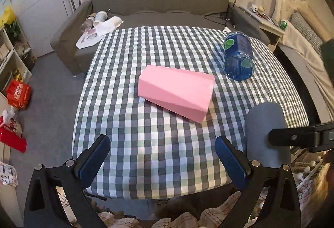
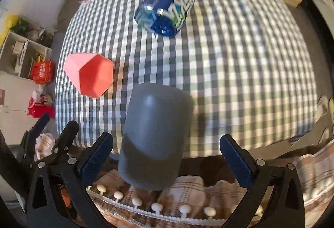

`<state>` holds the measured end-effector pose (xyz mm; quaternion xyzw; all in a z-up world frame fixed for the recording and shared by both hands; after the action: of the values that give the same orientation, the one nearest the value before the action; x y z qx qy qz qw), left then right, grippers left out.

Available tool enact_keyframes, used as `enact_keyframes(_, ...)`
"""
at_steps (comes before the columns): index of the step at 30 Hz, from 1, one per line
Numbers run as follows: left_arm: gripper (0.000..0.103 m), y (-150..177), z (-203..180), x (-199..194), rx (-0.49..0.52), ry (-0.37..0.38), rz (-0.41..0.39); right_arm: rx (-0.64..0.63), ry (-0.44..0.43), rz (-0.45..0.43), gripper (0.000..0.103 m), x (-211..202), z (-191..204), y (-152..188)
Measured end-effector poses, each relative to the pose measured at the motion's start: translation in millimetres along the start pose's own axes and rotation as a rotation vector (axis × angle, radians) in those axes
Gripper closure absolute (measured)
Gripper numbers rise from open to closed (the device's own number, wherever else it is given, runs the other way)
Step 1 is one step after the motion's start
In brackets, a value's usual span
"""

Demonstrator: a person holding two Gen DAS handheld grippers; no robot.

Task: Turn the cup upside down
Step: 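Lower the grey cup onto the tablecloth, closed end up, with the right tool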

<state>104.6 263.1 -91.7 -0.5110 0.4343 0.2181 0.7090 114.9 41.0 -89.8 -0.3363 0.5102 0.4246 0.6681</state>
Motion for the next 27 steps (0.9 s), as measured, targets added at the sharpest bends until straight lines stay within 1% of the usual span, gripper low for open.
enact_keyframes(1,0.000,0,1,0,-0.001,0.003,-0.002,0.009,-0.003,0.014,0.005,5,1,-1)
enact_keyframes(5,0.000,-1,4,2,-0.004,0.008,0.001,0.035,-0.019,0.063,0.012,24,4,-6)
enact_keyframes(9,0.000,-1,6,5,-0.009,0.006,0.011,0.034,-0.045,0.084,0.028,33,10,-9)
enact_keyframes(13,0.000,-1,7,6,-0.011,0.004,0.013,0.013,-0.049,0.078,0.028,32,14,-14)
enact_keyframes(16,0.000,-3,4,6,-0.005,-0.002,0.012,0.007,-0.068,0.041,0.029,25,13,-17)
enact_keyframes(19,0.000,-5,-1,6,0.003,-0.008,0.008,-0.021,-0.101,-0.046,0.029,10,11,-17)
enact_keyframes(22,0.000,-6,-5,5,0.008,-0.013,0.000,-0.080,-0.087,-0.182,0.029,-7,10,-15)
enact_keyframes(25,0.000,-8,-8,5,0.003,-0.015,-0.006,-0.186,-0.015,-0.372,0.029,-17,14,-8)
enact_keyframes(27,0.000,-9,-9,6,-0.002,-0.017,-0.007,-0.253,0.008,-0.498,0.029,-19,17,-1)
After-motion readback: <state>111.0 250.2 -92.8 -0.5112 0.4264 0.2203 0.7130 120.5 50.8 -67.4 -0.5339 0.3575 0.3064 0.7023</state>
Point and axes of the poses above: each gripper's, at about its wrist camera, not at the fingertips, and x roughly the way its jaws point, z to its left, y to its underside, the point moved 1 cm from there along x, roughly the way its jaws point, and after that the axes turned 14 degrees about x, right-handed, at the moved point
